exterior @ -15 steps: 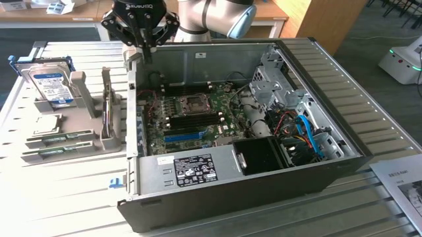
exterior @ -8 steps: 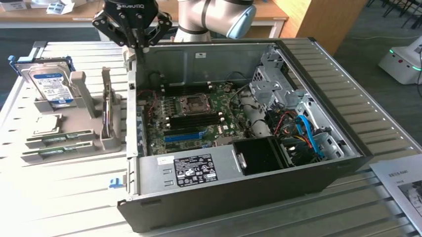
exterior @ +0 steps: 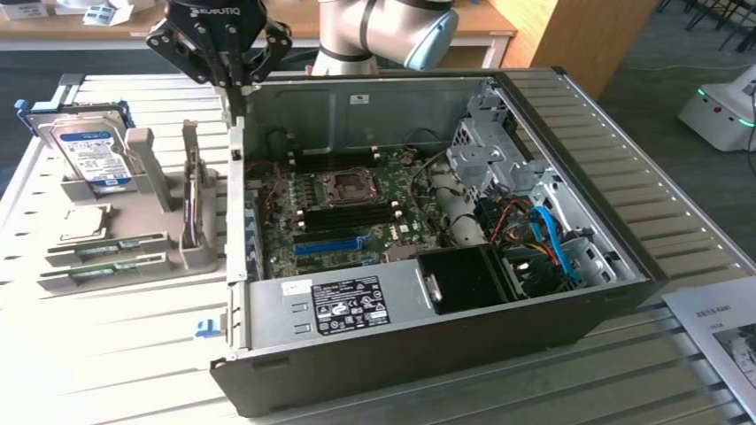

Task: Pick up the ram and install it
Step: 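Reach for the ram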

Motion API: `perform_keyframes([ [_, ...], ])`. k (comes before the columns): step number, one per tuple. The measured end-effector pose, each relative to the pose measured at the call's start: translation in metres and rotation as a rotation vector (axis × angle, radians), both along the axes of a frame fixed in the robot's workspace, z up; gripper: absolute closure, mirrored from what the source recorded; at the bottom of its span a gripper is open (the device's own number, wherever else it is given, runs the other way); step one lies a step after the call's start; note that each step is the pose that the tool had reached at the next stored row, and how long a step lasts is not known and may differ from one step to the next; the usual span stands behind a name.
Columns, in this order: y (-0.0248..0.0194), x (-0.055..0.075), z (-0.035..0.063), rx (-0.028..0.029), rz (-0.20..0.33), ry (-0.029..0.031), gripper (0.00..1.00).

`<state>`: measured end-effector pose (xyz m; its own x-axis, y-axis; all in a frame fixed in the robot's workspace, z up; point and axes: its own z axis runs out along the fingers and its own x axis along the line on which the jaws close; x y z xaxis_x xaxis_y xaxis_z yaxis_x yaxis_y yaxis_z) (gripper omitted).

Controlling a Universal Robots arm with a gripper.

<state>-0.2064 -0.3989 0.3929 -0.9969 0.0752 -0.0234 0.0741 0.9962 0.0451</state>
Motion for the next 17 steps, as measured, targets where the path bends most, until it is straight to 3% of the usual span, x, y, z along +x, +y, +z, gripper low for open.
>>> perform_keyframes([
  [17, 0.0, -0.037, -0.0004, 0.0, 0.0, 0.0, 0.87],
])
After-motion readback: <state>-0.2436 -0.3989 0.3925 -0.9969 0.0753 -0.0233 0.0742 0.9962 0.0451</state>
